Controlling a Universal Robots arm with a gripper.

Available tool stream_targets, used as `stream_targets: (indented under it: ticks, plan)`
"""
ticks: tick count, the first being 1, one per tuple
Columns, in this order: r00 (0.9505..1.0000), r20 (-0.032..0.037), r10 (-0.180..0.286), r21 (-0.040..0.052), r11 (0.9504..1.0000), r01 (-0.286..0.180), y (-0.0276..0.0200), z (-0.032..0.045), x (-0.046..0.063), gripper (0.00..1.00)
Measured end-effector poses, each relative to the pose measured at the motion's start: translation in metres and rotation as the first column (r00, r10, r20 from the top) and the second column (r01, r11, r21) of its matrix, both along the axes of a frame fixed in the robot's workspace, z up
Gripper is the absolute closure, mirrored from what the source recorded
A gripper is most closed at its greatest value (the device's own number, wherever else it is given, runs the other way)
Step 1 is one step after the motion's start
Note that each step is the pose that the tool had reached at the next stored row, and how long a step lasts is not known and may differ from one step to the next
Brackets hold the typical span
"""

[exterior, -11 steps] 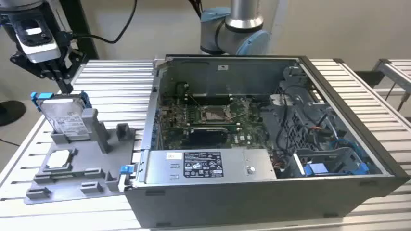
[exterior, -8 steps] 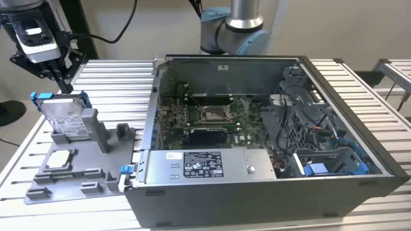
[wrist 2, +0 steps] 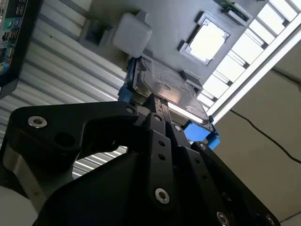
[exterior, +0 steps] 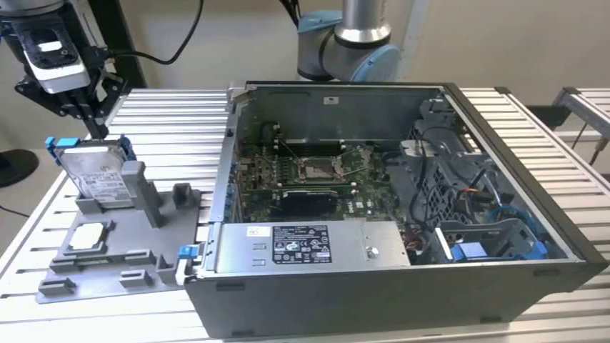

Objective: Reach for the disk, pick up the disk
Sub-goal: 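Reach for the disk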

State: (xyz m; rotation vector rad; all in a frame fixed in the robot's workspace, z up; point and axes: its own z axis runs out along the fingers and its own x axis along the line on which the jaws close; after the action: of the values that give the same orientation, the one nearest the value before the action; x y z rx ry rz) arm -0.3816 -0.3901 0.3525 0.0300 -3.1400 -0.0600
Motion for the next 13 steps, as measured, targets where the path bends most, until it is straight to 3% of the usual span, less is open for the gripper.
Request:
stream_targets:
  ticks: [7,13]
  plan:
    - [1.0000,0.0000,0.000,-0.0001,1.0000,0.000,0.0042,0.0000,-0.005,1.00]
    - [1.0000,0.0001,0.000,0.0000,1.0000,0.000,0.0086,-0.0001,-0.020,1.00]
